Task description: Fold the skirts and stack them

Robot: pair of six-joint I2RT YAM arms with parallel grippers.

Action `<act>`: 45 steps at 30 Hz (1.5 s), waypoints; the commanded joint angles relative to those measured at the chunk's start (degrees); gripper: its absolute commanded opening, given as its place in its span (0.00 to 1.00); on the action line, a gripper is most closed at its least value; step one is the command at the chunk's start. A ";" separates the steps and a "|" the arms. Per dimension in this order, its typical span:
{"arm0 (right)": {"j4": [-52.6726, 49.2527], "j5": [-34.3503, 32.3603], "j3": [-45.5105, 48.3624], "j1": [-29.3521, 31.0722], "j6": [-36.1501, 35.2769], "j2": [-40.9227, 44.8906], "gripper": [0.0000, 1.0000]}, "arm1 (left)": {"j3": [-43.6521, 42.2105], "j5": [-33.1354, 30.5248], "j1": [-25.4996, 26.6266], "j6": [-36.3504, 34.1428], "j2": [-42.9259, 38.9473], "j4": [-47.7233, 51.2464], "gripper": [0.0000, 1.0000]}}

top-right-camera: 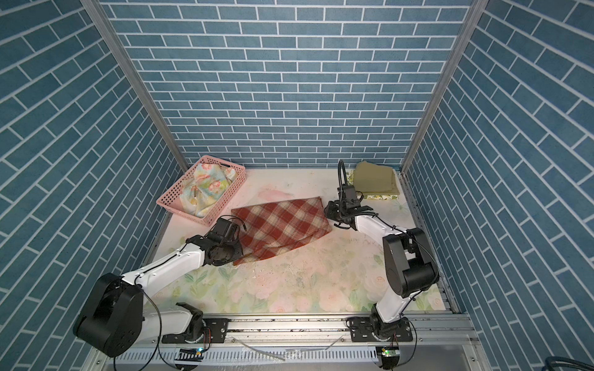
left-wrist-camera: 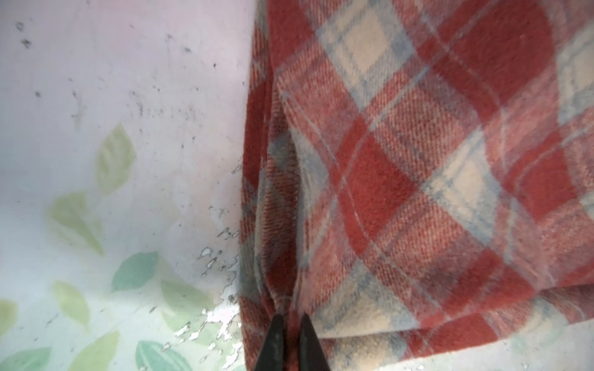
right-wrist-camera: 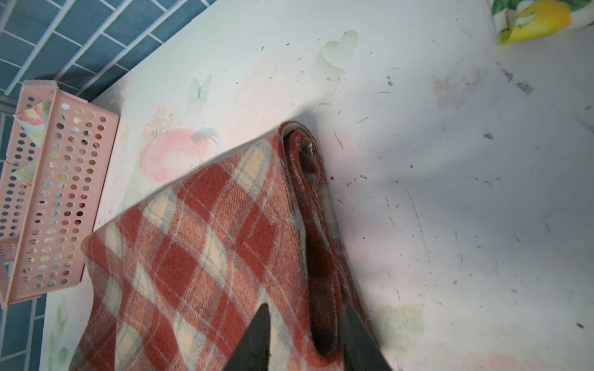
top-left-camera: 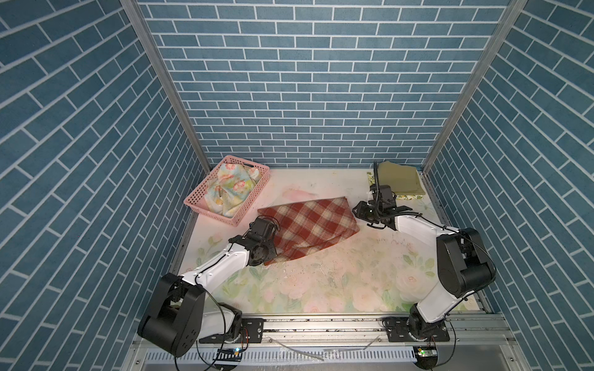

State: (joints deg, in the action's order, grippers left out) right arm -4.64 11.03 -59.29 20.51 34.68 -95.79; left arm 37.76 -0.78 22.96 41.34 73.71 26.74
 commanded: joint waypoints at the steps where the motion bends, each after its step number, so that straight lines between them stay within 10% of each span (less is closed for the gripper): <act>1: -0.05 1.80 1.39 0.23 -1.19 -1.07 0.39 | 1.39 -1.85 -0.02 -1.17 -0.68 2.07 0.13; 16: -0.01 2.07 1.84 0.93 -1.26 -1.02 0.40 | 1.54 -2.43 0.05 -2.83 3.29 -0.94 0.32; 28: -2.15 2.33 1.29 1.69 -4.09 -1.52 0.44 | 4.07 -2.43 0.02 -4.08 5.14 -1.51 0.00; 35: -5.28 1.82 -2.64 3.37 -6.07 -6.28 0.44 | 4.80 -3.41 0.05 -4.71 2.90 0.63 0.00; 40: -7.44 2.10 -6.04 3.75 -7.34 -8.11 0.02 | 5.45 -3.31 -0.01 -4.72 1.41 1.80 0.00; 45: -9.44 0.12 -7.87 3.26 -8.10 -5.20 0.00 | 6.43 -4.53 -0.08 -5.15 -1.45 4.46 0.00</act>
State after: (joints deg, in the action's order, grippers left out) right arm -11.44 12.58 -63.64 23.97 28.60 -103.79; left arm 42.52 -3.70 22.96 37.12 74.24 28.18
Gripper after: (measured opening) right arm 0.057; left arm 0.049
